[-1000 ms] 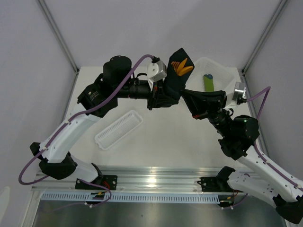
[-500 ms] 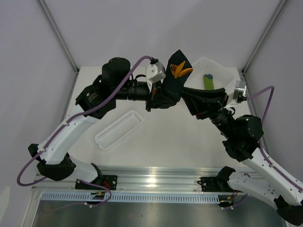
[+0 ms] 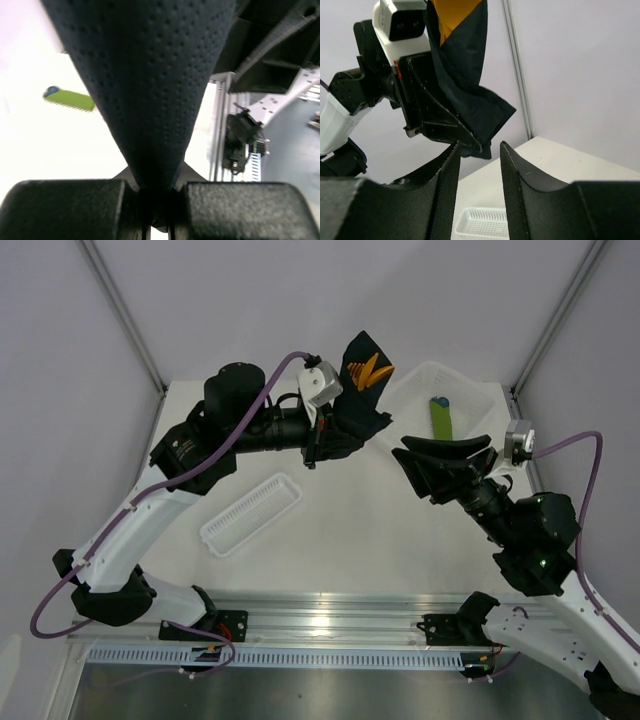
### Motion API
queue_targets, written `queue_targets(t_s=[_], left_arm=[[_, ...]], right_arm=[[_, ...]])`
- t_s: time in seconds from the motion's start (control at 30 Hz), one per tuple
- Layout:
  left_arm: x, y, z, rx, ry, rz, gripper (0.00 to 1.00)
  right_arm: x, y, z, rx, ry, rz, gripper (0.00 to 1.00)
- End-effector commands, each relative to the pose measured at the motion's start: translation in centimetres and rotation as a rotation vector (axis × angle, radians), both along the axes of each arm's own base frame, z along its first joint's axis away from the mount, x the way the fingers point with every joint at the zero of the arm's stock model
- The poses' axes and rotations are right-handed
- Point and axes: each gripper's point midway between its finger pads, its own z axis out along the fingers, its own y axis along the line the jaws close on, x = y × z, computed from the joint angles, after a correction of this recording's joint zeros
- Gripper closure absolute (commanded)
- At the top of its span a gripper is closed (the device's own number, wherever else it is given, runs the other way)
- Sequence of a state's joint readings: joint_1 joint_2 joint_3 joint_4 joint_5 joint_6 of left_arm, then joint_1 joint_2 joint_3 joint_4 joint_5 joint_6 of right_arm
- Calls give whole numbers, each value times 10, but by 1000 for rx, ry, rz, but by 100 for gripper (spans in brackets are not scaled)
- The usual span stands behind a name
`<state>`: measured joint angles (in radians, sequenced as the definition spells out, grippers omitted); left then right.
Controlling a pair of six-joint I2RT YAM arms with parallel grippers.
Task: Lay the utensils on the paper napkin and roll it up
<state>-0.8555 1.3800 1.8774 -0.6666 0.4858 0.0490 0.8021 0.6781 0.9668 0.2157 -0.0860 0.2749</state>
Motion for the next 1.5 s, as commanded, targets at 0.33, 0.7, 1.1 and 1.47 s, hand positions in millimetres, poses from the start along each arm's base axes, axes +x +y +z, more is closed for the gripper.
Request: queue_targets(t_s=[0.33,0.7,1.1,1.47], left_arm=[[16,7,-4,13,-6,112,99],[11,6,-6,22,-10,79,99],[-3,5,-9,29,0,8,99],[-13,1,-11,31,7,-60,99]], right_arm=[[5,48,25,-7,-27,129,66],[22,48,31,0,-5,68,71],[35,43,21,-17,49,33,69],[27,44,16,-38,52,87,63]])
